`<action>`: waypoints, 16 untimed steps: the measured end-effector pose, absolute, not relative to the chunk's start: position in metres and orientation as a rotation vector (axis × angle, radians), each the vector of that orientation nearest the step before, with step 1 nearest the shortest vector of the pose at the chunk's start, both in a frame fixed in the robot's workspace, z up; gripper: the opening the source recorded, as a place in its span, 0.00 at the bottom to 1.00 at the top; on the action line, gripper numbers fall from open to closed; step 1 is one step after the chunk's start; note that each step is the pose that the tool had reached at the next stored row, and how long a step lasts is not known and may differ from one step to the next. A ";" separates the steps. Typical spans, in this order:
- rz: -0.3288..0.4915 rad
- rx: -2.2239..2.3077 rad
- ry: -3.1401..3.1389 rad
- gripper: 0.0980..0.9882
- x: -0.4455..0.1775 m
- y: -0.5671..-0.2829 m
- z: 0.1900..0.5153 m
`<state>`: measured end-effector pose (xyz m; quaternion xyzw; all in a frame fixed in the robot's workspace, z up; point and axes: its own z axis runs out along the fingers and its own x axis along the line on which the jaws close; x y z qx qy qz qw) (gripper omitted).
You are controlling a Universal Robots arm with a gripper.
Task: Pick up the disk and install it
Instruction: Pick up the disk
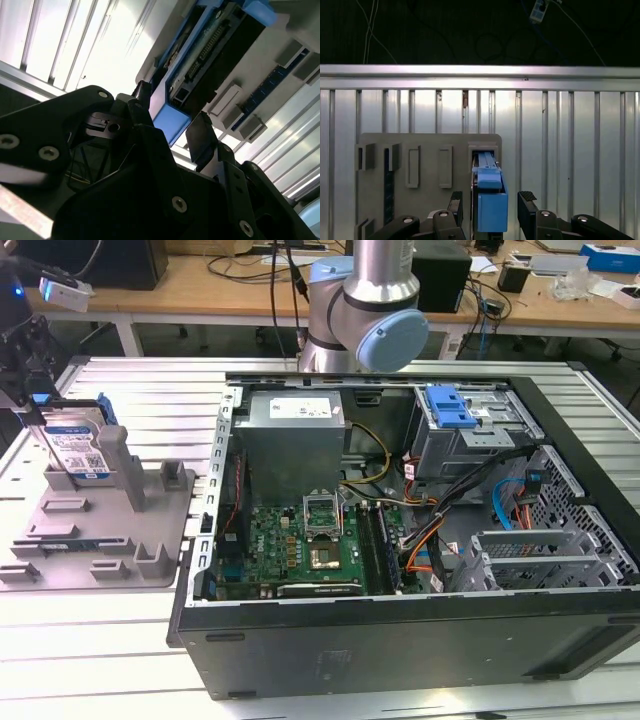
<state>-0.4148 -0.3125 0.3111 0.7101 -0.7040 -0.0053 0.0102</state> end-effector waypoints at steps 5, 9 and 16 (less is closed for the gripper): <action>-0.017 2.216 -2.197 0.50 -0.415 -0.312 0.307; -0.017 2.216 -2.197 0.42 -0.415 -0.312 0.305; -0.016 2.217 -2.198 0.42 -0.415 -0.312 0.302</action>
